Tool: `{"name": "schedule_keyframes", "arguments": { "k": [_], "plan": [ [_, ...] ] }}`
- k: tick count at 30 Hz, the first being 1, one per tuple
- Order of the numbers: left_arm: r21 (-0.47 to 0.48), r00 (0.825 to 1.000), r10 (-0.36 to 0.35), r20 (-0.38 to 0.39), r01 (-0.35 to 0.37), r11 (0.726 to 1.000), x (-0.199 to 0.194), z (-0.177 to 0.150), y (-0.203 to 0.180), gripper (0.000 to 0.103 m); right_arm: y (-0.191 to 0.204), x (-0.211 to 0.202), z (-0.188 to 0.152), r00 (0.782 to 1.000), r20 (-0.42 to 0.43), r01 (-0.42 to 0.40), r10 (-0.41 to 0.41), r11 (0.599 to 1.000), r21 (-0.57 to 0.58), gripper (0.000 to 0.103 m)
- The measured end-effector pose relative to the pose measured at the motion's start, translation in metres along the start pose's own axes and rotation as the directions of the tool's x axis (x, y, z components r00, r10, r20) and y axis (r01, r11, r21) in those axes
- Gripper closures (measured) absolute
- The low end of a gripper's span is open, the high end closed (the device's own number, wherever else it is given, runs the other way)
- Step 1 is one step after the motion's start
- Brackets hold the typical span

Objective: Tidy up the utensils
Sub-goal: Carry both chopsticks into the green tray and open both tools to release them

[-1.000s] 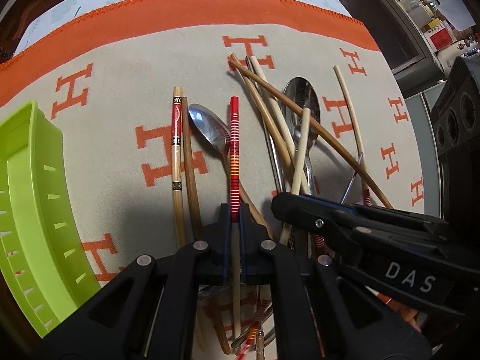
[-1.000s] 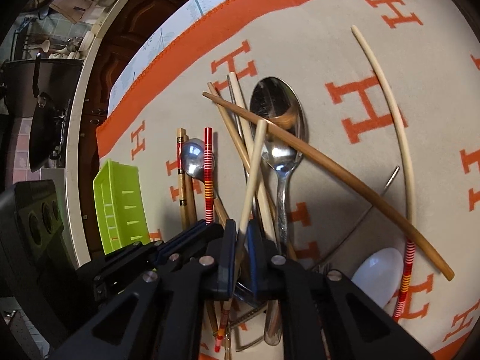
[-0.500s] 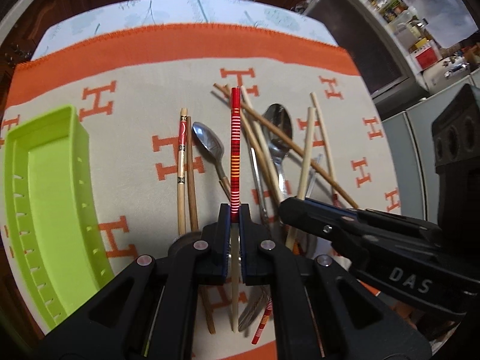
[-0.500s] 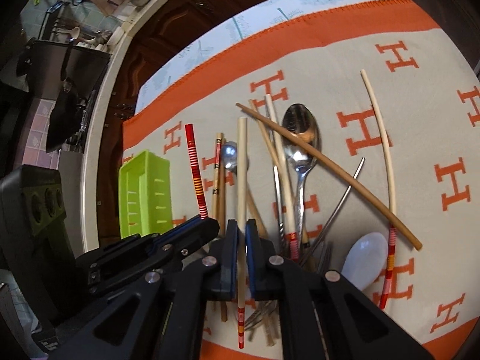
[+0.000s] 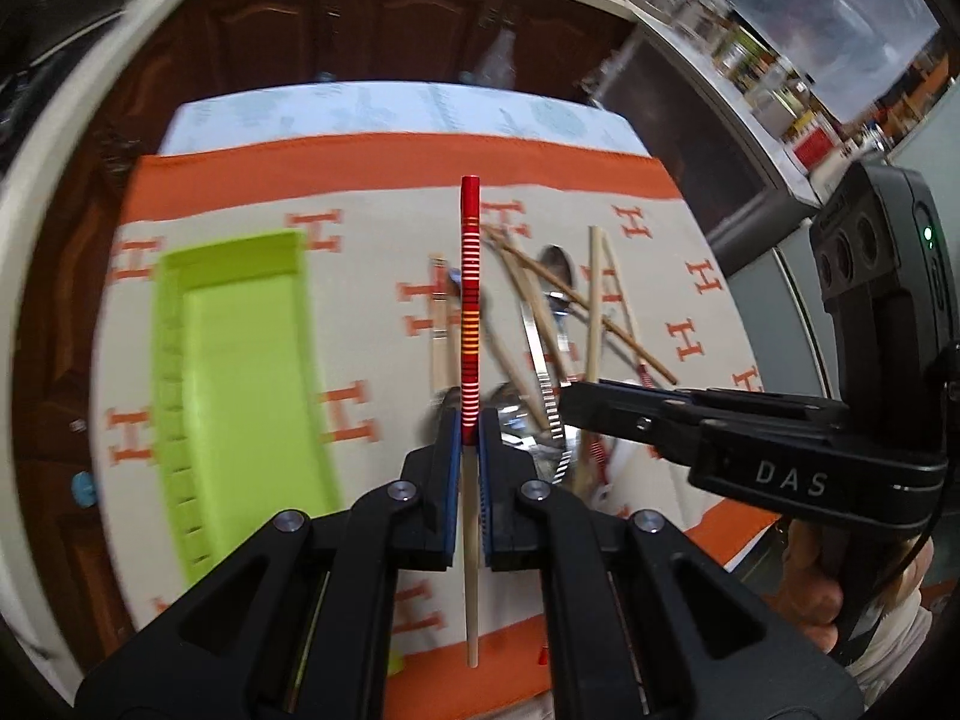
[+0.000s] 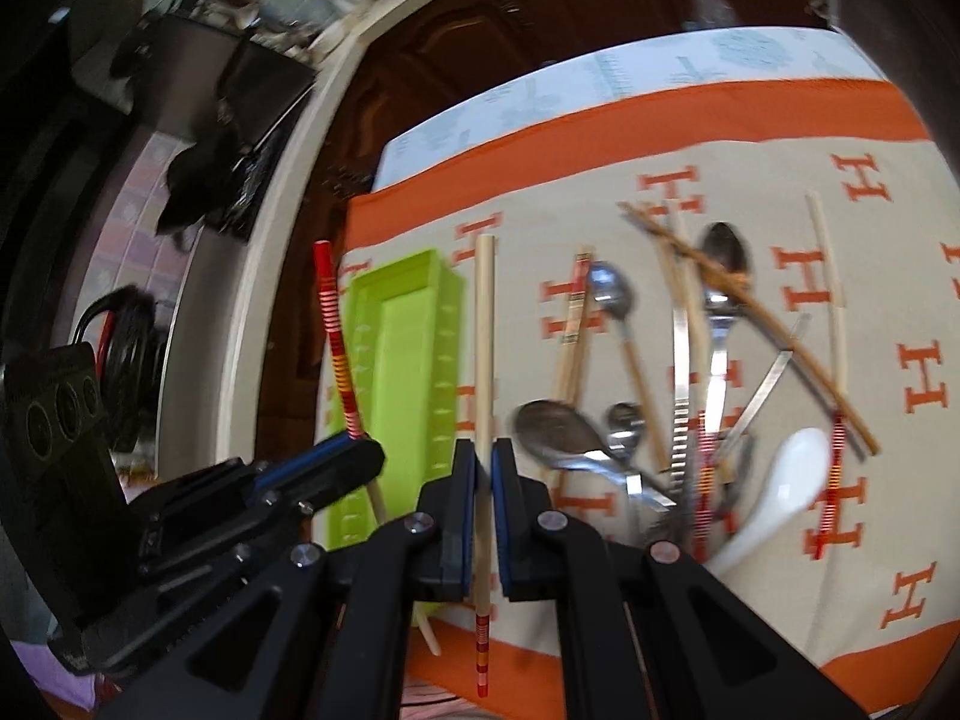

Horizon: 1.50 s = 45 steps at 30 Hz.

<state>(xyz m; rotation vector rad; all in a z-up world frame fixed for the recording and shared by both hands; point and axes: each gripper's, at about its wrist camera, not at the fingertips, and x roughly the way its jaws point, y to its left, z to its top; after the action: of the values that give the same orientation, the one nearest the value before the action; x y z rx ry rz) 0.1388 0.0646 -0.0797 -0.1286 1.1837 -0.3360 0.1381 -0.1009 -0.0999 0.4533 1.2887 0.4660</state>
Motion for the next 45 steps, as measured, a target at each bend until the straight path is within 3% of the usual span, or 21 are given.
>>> {"name": "schedule_keyframes", "arguments": {
  "k": [9, 16, 23, 26, 29, 32, 34, 45],
  "plan": [
    [-0.149, 0.994, 0.101, 0.033, -0.094, 0.984, -0.042, -0.005, 0.096, 0.100, 0.066, 0.052, 0.006, 0.997, -0.056, -0.056, 0.052, 0.996, -0.074, 0.098],
    [-0.189, 0.992, 0.126, -0.025, -0.129, 0.974, -0.007, -0.014, 0.136, 0.100, 0.092, 0.106, 0.019, 0.994, -0.109, 0.007, -0.021, 0.992, -0.122, 0.097],
    [-0.170, 0.979, 0.183, -0.091, -0.196, 0.966, 0.038, -0.024, 0.140, 0.100, 0.090, 0.133, 0.011, 0.982, -0.129, 0.116, -0.141, 0.977, -0.181, 0.093],
    [-0.159, 0.975, 0.198, -0.104, -0.213, 0.964, 0.043, -0.029, 0.140, 0.099, 0.084, 0.130, 0.008, 0.982, -0.105, 0.139, -0.159, 0.974, -0.180, 0.082],
    [-0.151, 0.976, 0.198, -0.093, -0.210, 0.966, 0.038, -0.034, 0.136, 0.096, 0.079, 0.122, 0.005, 0.983, -0.079, 0.149, -0.165, 0.973, -0.177, 0.076],
    [-0.146, 0.973, 0.219, -0.070, -0.227, 0.963, 0.029, -0.040, 0.130, 0.080, 0.076, 0.113, 0.000, 0.985, -0.060, 0.147, -0.159, 0.974, -0.172, 0.076],
    [-0.152, 0.972, 0.232, -0.045, -0.236, 0.960, 0.022, -0.046, 0.125, 0.063, 0.076, 0.108, -0.003, 0.987, -0.047, 0.144, -0.154, 0.975, -0.172, 0.076],
    [-0.162, 0.960, 0.276, 0.047, -0.265, 0.951, -0.020, -0.083, 0.085, 0.061, 0.064, 0.051, -0.047, 0.990, 0.056, 0.134, -0.126, 0.973, -0.187, 0.076]
  ]
}}
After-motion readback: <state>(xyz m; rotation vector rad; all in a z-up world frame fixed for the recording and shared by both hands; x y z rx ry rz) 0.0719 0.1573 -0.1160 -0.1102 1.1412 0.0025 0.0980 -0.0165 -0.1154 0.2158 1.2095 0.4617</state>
